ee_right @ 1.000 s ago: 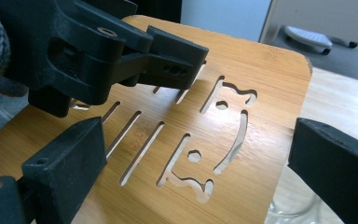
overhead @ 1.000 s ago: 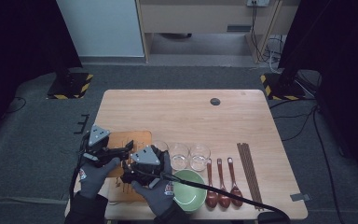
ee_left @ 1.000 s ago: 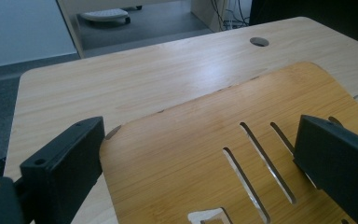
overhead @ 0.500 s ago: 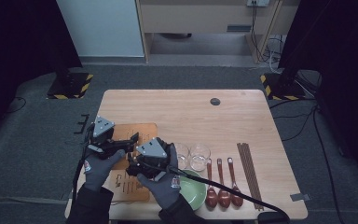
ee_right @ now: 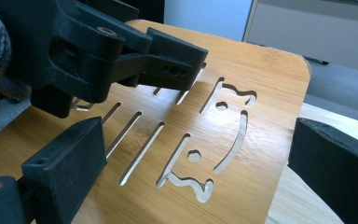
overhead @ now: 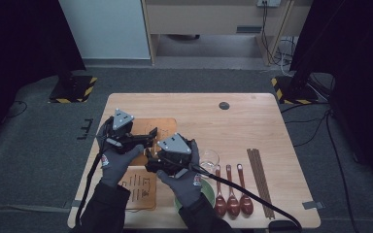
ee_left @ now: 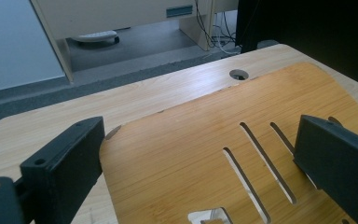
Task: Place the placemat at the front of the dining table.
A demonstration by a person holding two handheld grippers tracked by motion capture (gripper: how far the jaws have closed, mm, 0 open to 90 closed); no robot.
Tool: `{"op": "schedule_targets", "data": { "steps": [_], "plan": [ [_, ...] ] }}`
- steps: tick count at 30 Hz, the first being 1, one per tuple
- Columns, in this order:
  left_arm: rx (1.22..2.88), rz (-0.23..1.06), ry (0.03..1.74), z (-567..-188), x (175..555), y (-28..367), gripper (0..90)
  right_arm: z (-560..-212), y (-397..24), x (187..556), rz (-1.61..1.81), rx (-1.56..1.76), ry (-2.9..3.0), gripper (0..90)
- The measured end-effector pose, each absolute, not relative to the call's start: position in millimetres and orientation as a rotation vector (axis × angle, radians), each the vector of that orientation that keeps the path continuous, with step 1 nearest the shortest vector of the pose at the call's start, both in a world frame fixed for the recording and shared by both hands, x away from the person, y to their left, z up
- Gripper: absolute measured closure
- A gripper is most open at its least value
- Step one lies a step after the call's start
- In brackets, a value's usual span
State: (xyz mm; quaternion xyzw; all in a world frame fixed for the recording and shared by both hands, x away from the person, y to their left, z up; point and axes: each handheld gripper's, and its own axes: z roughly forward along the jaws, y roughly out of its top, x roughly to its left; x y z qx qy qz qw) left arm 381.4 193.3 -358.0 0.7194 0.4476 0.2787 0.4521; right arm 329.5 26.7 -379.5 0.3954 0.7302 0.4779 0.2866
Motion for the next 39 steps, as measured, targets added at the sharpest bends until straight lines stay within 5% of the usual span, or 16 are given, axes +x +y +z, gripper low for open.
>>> {"op": "schedule_targets", "data": {
  "steps": [39],
  "plan": [
    [1.834, 0.634, 1.087, -364, 454, 117, 2.3, -385, -46, 392, 1.205, 1.098, 1.938, 4.3]
  ]
}}
